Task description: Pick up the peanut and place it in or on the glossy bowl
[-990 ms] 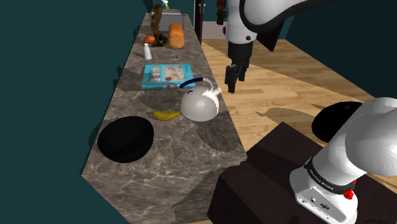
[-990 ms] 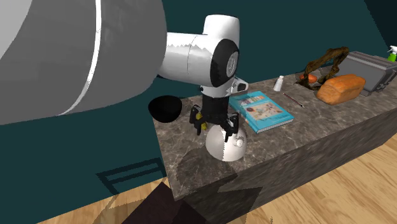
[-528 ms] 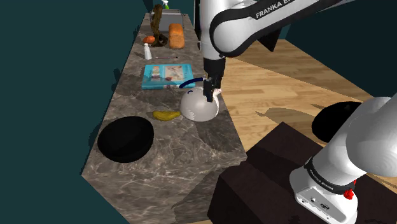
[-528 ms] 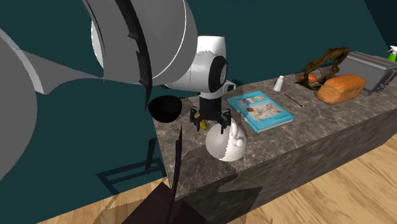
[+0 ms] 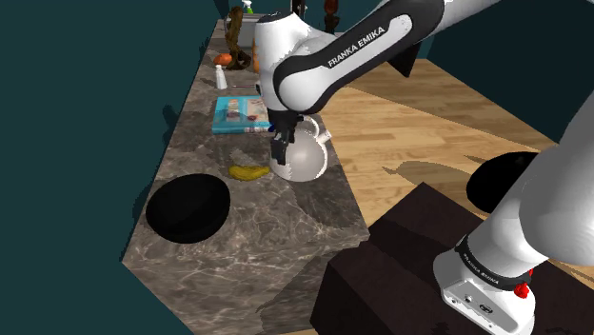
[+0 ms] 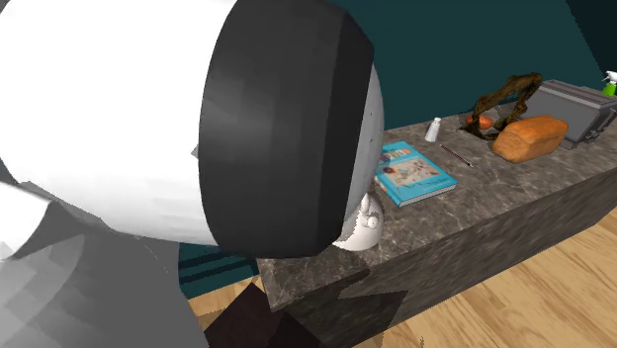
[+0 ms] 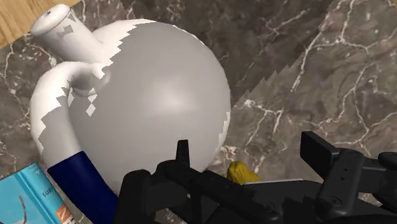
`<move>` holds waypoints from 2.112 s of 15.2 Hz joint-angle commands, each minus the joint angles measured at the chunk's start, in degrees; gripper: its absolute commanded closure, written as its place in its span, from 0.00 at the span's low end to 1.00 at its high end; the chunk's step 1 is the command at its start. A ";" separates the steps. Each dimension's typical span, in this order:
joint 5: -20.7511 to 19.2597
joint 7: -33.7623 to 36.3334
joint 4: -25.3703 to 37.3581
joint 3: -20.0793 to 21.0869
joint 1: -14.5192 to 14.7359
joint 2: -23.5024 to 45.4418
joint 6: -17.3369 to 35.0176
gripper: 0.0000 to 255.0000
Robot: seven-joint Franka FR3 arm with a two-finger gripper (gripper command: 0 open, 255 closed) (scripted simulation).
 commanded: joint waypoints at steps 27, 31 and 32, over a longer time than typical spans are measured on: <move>-10.70 1.17 13.58 -0.54 5.36 21.11 9.07 1.00; -10.70 1.18 13.58 -0.54 5.36 21.11 9.08 1.00; -10.70 1.18 13.58 -0.54 5.36 21.11 9.07 1.00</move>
